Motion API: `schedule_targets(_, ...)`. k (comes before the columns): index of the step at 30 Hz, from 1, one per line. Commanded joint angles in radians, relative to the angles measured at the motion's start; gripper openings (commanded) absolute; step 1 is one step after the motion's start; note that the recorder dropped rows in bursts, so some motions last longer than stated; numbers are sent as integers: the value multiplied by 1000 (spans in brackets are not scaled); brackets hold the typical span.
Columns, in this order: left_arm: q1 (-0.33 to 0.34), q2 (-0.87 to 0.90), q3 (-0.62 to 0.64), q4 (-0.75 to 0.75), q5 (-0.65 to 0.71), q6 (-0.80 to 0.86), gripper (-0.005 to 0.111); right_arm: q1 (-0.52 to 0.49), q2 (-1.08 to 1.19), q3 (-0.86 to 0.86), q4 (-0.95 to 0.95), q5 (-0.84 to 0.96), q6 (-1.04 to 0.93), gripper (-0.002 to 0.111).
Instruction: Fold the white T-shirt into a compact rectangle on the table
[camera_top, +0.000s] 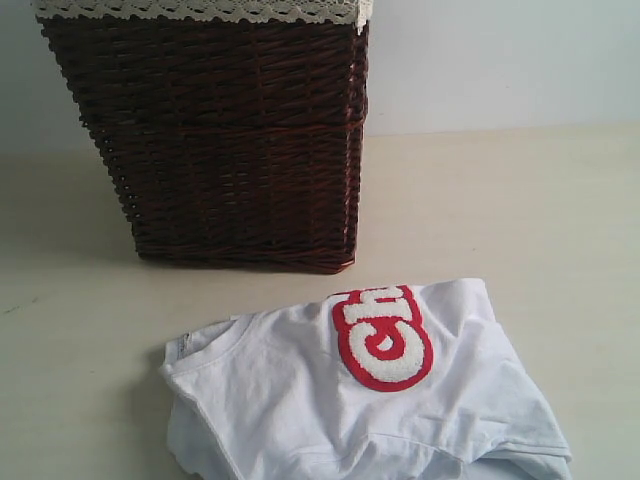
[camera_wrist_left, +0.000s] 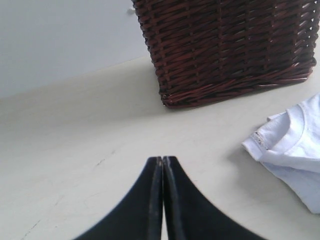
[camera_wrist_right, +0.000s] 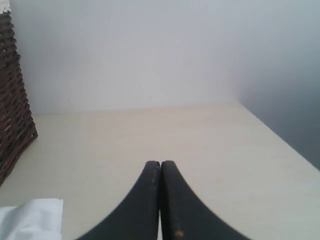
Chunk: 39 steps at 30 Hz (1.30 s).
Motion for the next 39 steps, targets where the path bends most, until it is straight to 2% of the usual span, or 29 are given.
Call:
schedule_targets(1, 2, -7, 2, -4, -4, -3, 3, -8, -4, 132, -10, -123, 68, 0)
schedule_targets(6, 2, -7, 2, -4, -4, -3, 3, -8, -4, 249, -12, -440, 69, 0)
schedule_targets(7, 2, -7, 2, -4, -4, -3, 3, -8, -4, 249, -18, -385, 69, 0)
schedule_targets(11, 2, -7, 2, -2, -4, -3, 3, -8, -4, 249, -21, -352, 84, 0)
schedule_targets(14, 2, -7, 2, -2, -4, -3, 3, -8, -4, 249, -9, -234, 86, 0)
schedule_targets(16, 2, -7, 2, -2, -4, -3, 3, -8, -4, 249, 13, -128, 85, 0)
schedule_targets(21, 2, -7, 2, -2, -4, -3, 3, -10, -4, 249, 123, -64, 84, 0)
schedule_targets(31, 2, -7, 2, -2, -4, -3, 3, 3, -4, 249, 126, -76, 56, 0)
schedule_targets(35, 2, -7, 2, -2, -4, -3, 3, 35, -4, 249, 28, -135, -11, 0)
schedule_targets(39, 2, -7, 2, -2, -4, -3, 3, 35, -4, 249, 34, -142, -46, 0)
